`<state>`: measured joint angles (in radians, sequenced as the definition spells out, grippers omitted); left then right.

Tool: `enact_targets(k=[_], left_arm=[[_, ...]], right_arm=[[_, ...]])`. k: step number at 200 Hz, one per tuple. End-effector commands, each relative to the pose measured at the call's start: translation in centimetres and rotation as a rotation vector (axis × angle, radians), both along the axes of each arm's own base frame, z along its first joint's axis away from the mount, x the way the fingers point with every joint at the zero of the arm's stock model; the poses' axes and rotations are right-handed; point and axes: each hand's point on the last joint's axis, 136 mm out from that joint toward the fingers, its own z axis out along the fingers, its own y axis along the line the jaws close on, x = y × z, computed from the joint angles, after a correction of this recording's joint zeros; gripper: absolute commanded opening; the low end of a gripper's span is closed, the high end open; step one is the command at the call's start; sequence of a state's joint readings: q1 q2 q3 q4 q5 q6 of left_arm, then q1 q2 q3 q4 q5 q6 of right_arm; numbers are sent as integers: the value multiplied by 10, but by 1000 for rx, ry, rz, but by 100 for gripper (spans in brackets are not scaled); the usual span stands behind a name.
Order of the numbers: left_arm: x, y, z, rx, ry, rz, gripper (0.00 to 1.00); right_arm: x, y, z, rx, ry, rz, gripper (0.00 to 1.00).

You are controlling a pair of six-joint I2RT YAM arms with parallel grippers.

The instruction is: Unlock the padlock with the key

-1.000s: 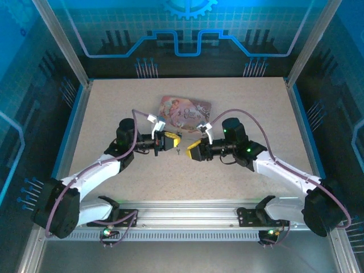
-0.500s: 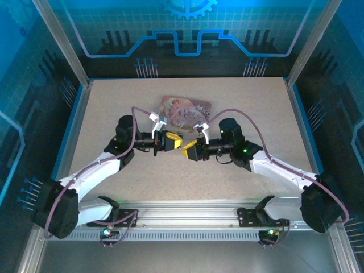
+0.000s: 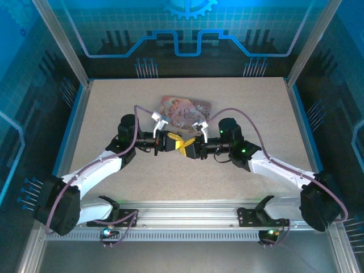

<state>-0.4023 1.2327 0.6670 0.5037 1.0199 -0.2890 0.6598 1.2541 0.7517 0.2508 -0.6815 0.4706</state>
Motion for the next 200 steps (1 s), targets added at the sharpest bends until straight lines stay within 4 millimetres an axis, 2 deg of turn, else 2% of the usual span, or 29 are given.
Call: enact_targets(k=[1, 21, 58, 94, 111, 127, 153, 181, 200], left_arm=[[-2, -4, 15, -32, -15, -41, 0], [-2, -4, 17, -38, -5, -41, 0], [5, -4, 19, -56, 22, 1, 0], [16, 0, 27, -114, 51, 100, 44], [24, 6, 30, -138, 79, 170, 52], [25, 10, 28, -140, 97, 195, 52], [23, 19, 20, -154, 95, 218, 46], [18, 21, 12, -178, 110, 186, 30], [13, 17, 13, -212, 112, 127, 24]], right_arm=[[-5, 10, 8, 34, -12, 53, 19], [-7, 15, 10, 48, -12, 78, 0], [-1, 15, 13, 73, -43, 37, 0], [8, 8, 16, 113, -82, -57, 0], [12, 3, 16, 125, -88, -98, 0], [16, -1, 17, 137, -93, -138, 0], [19, -8, 20, 158, -99, -181, 0], [17, -10, 24, 165, -105, -173, 0], [17, -10, 23, 166, -98, -175, 0]])
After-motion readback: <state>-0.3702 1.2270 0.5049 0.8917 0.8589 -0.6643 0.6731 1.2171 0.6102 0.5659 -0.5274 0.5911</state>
